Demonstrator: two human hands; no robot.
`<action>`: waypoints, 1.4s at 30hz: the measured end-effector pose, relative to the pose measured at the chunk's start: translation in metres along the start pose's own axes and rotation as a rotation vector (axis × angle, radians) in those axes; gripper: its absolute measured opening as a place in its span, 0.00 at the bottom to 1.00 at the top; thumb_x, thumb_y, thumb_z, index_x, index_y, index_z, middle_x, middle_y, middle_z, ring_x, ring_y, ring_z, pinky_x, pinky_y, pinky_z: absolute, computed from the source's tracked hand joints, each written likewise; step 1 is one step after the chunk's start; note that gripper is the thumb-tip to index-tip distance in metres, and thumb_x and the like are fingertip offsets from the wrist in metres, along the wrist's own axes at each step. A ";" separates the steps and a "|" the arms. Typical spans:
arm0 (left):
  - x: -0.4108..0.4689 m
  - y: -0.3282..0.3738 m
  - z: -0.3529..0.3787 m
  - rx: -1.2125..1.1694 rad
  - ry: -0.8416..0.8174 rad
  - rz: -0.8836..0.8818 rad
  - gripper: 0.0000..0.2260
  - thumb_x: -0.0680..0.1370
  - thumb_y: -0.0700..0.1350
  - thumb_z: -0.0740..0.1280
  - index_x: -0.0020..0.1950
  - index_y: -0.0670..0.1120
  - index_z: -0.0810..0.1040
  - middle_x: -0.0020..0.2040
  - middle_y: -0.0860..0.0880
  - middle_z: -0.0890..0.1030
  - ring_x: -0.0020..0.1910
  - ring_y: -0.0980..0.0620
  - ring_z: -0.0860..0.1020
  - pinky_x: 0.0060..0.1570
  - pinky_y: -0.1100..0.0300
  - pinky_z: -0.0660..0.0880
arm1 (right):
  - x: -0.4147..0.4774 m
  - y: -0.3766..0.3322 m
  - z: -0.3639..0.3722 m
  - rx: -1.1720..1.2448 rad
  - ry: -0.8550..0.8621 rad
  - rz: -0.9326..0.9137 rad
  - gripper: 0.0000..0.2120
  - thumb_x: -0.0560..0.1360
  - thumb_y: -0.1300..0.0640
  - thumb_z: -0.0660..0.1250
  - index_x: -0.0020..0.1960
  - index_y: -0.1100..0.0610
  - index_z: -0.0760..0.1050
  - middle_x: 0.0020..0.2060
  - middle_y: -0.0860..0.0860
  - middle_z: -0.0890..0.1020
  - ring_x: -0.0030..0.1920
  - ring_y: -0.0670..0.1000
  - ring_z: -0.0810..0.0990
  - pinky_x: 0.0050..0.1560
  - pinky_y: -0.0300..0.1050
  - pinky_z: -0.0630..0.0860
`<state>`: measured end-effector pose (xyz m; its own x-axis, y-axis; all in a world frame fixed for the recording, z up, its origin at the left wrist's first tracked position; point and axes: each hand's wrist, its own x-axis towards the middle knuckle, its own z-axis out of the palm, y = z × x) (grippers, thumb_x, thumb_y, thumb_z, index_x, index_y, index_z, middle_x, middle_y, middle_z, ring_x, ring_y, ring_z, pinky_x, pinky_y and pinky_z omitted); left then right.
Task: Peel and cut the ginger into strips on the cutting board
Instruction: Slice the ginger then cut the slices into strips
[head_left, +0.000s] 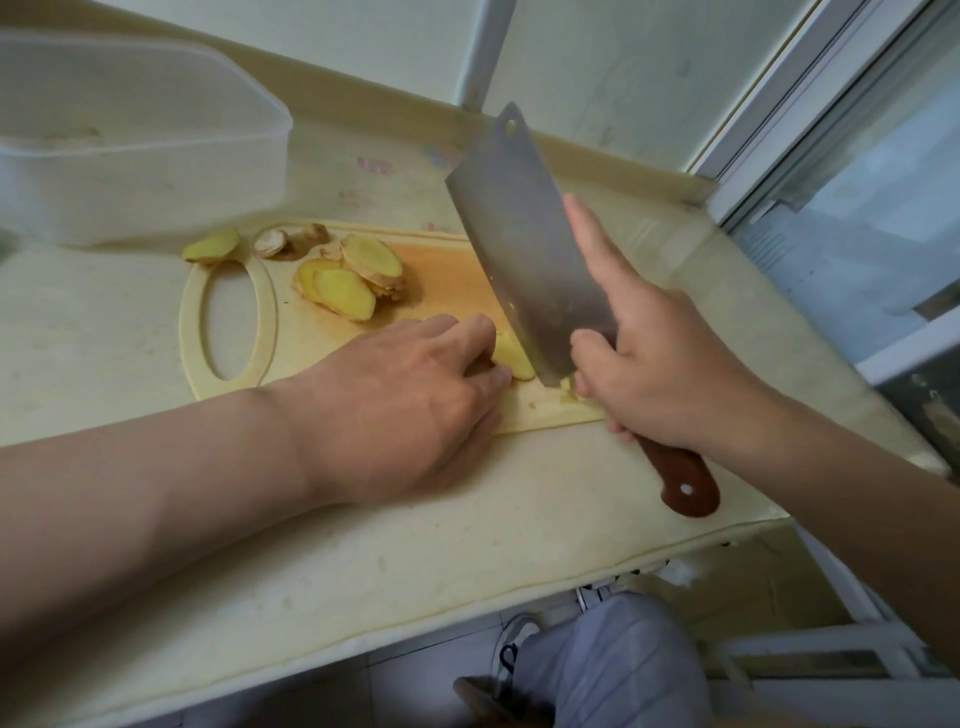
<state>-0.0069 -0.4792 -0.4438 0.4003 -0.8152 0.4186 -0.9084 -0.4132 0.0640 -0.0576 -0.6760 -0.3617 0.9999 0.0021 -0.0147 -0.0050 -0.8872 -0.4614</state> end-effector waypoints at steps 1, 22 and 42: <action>0.000 0.000 0.000 0.003 -0.004 -0.001 0.25 0.84 0.53 0.49 0.59 0.41 0.81 0.52 0.42 0.76 0.42 0.41 0.75 0.46 0.46 0.76 | -0.005 0.001 -0.002 -0.004 -0.009 0.007 0.44 0.82 0.63 0.59 0.79 0.25 0.41 0.33 0.63 0.83 0.27 0.62 0.81 0.26 0.54 0.82; 0.001 0.000 0.002 0.015 -0.016 -0.009 0.26 0.84 0.53 0.48 0.60 0.41 0.80 0.53 0.42 0.77 0.45 0.40 0.76 0.49 0.45 0.76 | -0.011 0.002 0.000 0.023 0.018 -0.001 0.45 0.82 0.63 0.59 0.79 0.24 0.41 0.34 0.64 0.83 0.27 0.61 0.81 0.27 0.52 0.83; 0.000 0.003 -0.002 0.022 -0.013 -0.027 0.27 0.84 0.53 0.47 0.56 0.41 0.82 0.53 0.42 0.76 0.44 0.42 0.75 0.52 0.47 0.75 | 0.026 -0.019 0.001 -0.071 -0.054 0.029 0.46 0.77 0.64 0.58 0.82 0.30 0.43 0.36 0.56 0.84 0.24 0.54 0.82 0.24 0.49 0.81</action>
<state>-0.0094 -0.4796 -0.4413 0.4259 -0.8087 0.4056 -0.8946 -0.4435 0.0551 -0.0314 -0.6583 -0.3542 0.9971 -0.0007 -0.0758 -0.0308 -0.9175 -0.3965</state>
